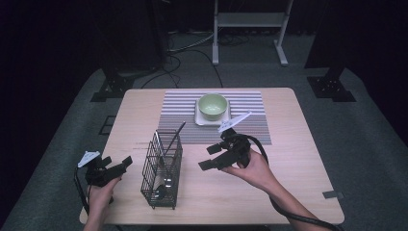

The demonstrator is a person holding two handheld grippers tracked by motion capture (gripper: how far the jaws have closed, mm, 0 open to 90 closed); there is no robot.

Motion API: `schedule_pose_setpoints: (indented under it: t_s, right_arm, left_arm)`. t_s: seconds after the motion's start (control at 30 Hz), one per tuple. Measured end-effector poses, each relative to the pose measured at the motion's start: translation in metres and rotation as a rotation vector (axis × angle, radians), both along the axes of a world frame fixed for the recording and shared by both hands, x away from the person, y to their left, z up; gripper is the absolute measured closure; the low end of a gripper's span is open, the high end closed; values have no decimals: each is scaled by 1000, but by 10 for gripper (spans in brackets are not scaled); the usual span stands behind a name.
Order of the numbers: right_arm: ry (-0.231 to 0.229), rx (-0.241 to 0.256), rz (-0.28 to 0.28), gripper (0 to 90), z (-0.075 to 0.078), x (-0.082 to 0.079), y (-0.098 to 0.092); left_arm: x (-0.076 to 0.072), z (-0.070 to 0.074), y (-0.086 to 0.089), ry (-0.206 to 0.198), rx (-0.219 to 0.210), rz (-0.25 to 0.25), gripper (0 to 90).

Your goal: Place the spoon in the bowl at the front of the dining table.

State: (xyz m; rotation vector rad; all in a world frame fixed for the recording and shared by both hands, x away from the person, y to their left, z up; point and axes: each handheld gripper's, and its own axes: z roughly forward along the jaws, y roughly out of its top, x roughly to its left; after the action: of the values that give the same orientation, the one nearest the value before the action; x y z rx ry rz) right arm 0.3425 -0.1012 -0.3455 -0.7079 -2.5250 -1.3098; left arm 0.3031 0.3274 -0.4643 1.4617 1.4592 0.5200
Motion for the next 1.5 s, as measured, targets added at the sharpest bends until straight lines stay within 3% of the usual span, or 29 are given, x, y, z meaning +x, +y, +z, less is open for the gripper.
schedule_pose_setpoints:
  t_s: [1.5]
  right_arm:
    - [18,-43,91,219,15,9,61]
  left_arm:
    - [0,1,1,-6,-4,3,10]
